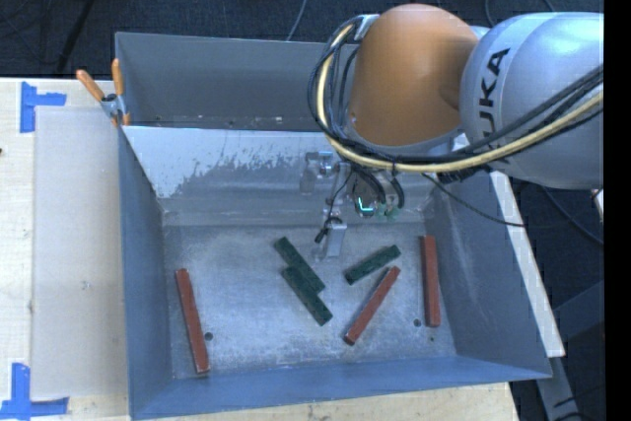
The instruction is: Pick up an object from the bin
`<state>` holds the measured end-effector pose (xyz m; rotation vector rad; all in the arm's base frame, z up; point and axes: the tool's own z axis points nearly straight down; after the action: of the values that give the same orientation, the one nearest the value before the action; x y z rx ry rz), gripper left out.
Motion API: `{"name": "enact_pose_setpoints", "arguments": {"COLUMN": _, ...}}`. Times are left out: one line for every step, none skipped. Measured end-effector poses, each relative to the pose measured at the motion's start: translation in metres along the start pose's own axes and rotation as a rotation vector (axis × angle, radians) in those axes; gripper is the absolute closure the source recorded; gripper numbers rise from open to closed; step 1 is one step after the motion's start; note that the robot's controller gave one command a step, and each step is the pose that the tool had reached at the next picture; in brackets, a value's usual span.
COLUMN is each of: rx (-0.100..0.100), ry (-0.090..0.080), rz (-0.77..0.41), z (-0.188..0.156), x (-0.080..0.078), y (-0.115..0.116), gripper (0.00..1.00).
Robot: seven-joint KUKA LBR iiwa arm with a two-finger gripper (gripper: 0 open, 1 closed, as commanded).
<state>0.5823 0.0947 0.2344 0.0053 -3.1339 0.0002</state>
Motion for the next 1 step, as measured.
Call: {"name": "enact_pose_setpoints", "arguments": {"rx": -0.001, "ry": 0.000, "rz": 0.214, "z": 0.1678, "x": 0.0111, "y": -0.0352, "gripper": 0.00}}
